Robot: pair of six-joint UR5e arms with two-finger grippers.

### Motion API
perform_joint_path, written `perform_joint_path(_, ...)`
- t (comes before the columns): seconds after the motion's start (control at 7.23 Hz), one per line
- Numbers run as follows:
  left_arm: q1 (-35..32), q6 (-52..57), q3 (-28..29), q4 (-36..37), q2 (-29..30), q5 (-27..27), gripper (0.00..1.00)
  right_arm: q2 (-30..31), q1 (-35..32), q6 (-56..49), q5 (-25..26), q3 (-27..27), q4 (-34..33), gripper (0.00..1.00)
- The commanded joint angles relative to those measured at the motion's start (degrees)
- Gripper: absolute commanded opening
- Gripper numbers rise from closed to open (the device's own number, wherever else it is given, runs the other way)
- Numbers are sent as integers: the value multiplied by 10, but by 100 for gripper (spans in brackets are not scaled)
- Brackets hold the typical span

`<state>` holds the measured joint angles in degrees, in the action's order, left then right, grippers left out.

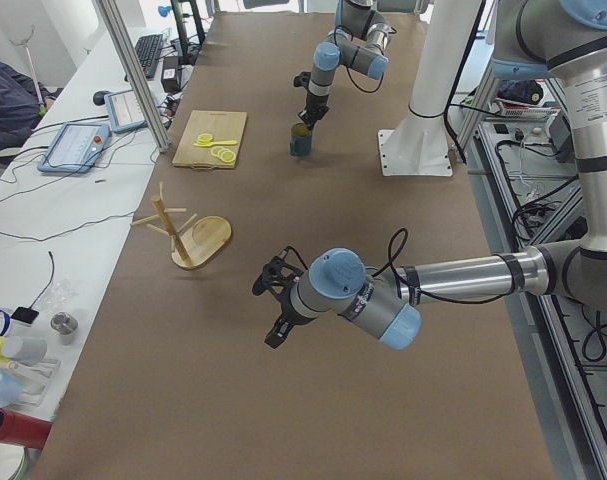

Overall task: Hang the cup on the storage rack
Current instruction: 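Set the teal mug down near the cutting board and withdraw the right arm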

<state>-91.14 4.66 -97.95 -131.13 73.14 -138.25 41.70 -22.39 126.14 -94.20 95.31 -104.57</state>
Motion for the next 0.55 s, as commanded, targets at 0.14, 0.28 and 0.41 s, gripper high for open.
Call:
perform_joint_path(0.14, 0, 0, 0, 0, 2, 0, 99, -7, 2, -3, 22, -8, 1, 68)
perform_joint_path(0.28, 1, 0, 2, 0, 3, 0, 99, -5, 2, -8, 32, -7, 0, 100)
perform_joint_path(0.41, 1, 1, 4, 0, 6, 0, 99, -1, 2, -21, 43, -5, 0, 100)
